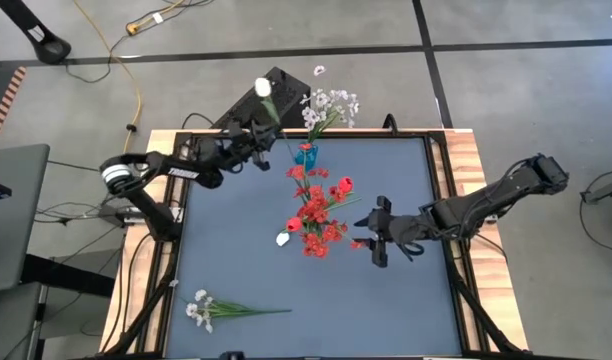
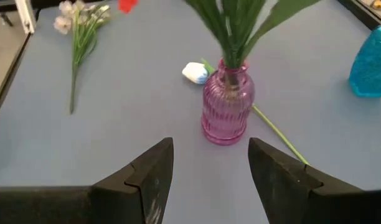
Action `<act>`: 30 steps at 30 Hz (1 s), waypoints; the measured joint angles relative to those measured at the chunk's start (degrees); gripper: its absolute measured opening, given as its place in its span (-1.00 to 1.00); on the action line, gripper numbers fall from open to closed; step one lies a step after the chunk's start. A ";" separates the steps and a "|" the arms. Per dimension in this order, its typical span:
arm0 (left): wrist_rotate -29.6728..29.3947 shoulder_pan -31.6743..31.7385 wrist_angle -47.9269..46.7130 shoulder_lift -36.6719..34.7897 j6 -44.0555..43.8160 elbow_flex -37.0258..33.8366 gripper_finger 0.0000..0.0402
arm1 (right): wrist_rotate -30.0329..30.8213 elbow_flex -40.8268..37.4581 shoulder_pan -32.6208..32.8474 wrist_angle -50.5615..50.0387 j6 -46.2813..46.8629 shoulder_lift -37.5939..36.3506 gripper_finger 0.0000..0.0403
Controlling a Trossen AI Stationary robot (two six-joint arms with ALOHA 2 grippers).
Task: Sort flowers into vase by color
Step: Put the left white tulip into the blue vase
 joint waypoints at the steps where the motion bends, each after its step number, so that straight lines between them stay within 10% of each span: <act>1: 0.05 0.48 0.05 1.14 0.17 1.07 -1.00 | -0.01 0.00 -0.24 0.14 0.14 0.00 0.16; 30: 2.63 4.66 0.89 11.36 3.22 10.91 -1.00 | -0.20 0.00 -0.47 1.07 3.18 0.00 0.16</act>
